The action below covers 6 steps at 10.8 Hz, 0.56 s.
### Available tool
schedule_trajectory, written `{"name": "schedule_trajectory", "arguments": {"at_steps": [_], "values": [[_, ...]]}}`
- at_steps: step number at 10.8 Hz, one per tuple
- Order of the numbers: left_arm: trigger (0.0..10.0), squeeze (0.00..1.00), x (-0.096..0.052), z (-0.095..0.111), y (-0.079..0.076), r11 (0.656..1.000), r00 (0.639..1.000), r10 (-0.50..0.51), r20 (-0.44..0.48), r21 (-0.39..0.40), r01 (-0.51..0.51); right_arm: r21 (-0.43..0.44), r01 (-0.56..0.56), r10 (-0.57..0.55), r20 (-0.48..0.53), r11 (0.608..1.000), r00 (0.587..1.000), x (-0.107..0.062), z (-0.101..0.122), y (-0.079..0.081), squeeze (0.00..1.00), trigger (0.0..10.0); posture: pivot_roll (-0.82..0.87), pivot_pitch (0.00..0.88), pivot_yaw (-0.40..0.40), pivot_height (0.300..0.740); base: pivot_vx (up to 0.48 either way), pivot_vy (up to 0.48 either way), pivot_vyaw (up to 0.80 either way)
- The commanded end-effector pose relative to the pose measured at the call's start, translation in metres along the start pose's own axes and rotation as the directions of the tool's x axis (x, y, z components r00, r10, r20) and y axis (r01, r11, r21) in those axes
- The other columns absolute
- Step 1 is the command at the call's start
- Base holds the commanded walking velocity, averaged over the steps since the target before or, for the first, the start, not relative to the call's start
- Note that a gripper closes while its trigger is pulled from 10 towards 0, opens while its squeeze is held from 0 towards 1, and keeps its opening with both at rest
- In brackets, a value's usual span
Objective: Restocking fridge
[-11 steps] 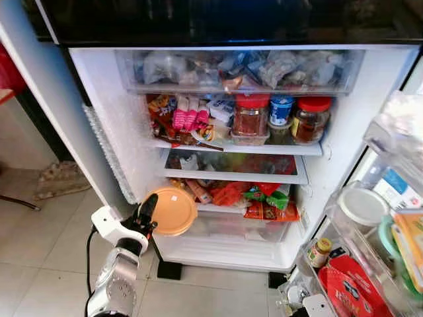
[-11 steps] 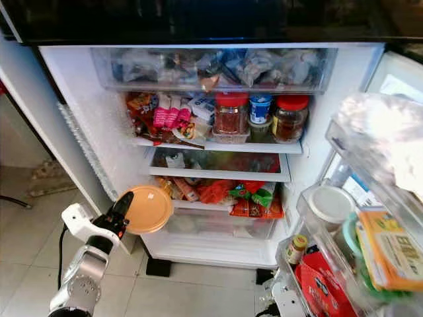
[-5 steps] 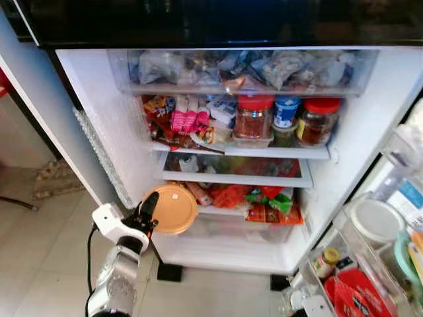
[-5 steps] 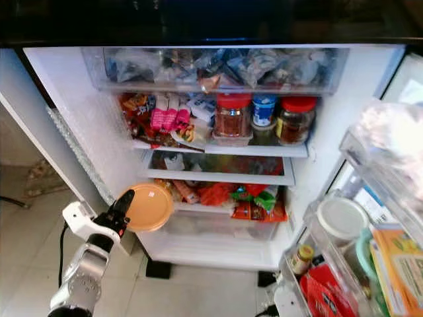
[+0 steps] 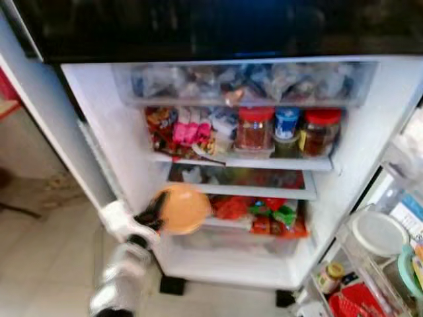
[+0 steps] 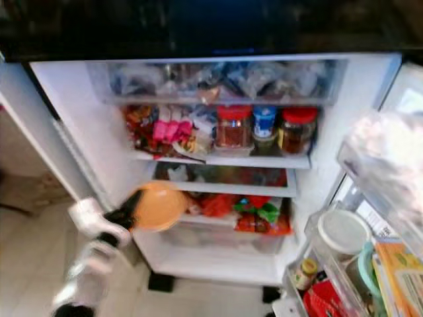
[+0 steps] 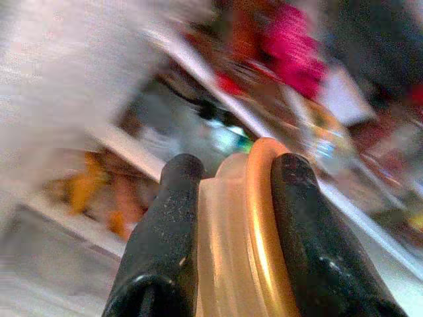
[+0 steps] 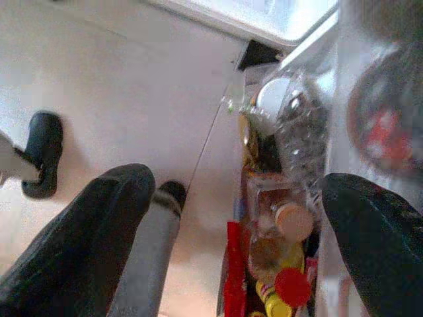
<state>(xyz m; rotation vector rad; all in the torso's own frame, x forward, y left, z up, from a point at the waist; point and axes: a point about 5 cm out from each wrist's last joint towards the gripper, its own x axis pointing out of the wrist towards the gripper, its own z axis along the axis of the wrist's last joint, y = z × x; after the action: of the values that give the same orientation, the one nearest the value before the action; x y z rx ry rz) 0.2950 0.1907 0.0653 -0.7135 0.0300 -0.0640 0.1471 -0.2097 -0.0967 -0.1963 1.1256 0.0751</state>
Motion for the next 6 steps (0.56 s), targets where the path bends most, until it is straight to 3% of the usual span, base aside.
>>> {"name": "schedule_trajectory", "arguments": {"at_steps": [1,6], "values": [[10.0,0.0,0.001,-0.0027,-0.0009,1.0,1.0,0.002,-0.008,-0.01,-0.002,-0.002,0.036,-0.036,0.068,0.999,0.997,0.0001,0.018,-0.0098,0.0,10.0,-0.06,0.0,0.03,0.74,0.315,0.0,0.0],[10.0,0.0,-0.0005,-0.0065,-0.0005,1.0,1.0,-0.005,-0.029,-0.024,0.005,0.017,0.039,-0.04,0.07,0.999,0.997,0.0,0.0181,-0.0104,0.0,10.0,-0.05,0.0,0.025,0.74,0.313,0.0,0.0]]}}
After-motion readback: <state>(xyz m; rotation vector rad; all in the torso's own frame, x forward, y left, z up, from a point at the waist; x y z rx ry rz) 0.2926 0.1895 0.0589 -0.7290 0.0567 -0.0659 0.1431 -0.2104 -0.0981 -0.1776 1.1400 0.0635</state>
